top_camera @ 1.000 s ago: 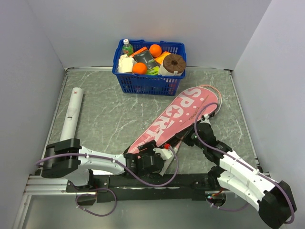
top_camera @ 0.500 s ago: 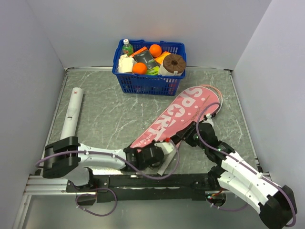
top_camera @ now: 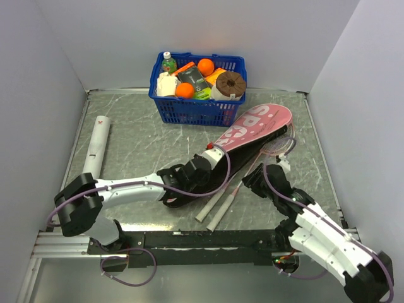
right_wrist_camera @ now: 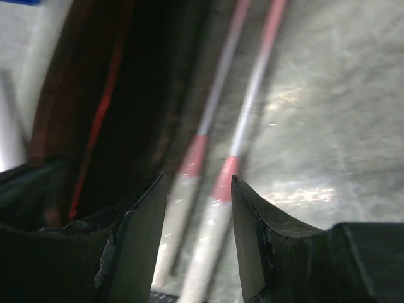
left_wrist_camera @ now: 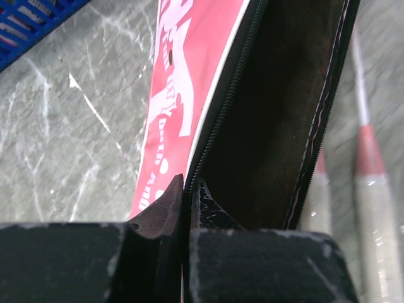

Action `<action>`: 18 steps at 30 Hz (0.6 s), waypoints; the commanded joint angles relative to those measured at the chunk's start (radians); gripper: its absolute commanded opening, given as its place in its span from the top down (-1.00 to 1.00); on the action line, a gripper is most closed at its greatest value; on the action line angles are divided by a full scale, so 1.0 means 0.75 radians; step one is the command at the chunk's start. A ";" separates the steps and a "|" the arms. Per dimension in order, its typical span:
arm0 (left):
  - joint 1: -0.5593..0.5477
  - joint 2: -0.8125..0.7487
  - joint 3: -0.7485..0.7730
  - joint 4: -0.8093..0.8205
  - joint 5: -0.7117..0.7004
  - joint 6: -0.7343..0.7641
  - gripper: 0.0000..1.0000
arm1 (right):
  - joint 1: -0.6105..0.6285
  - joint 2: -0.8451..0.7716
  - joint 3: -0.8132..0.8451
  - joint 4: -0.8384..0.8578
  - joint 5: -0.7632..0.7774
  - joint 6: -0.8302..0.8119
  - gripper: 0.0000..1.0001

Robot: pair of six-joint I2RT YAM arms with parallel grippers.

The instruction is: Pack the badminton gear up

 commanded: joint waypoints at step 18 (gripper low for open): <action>0.065 -0.081 0.022 -0.009 0.062 -0.176 0.98 | -0.002 0.763 0.099 0.397 0.150 0.090 -0.05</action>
